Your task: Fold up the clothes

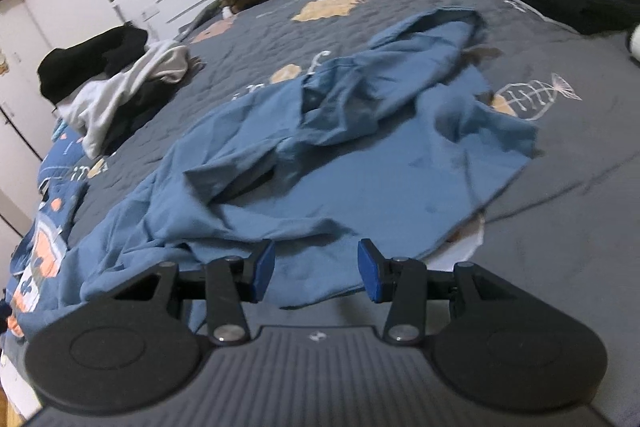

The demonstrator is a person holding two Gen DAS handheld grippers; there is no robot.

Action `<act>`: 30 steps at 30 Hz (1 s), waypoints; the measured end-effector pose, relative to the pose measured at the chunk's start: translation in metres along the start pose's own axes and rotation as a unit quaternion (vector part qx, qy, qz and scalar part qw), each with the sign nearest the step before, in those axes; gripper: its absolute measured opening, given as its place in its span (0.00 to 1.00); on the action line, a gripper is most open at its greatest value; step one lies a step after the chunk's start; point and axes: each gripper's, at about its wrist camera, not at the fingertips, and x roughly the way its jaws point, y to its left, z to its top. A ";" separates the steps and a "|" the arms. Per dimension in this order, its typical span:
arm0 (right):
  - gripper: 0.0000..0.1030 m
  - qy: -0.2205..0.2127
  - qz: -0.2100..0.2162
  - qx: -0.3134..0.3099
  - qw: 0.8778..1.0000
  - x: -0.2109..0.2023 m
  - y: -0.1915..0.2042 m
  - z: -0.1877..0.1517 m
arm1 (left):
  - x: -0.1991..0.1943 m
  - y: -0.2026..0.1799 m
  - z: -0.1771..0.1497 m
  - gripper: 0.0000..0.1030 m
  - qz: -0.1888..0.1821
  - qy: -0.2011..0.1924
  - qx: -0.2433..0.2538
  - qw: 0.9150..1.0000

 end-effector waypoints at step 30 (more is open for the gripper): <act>0.43 -0.055 -0.102 0.119 0.986 -0.022 -0.111 0.031 | 0.062 -0.044 -0.030 0.62 0.011 0.058 0.031 0.998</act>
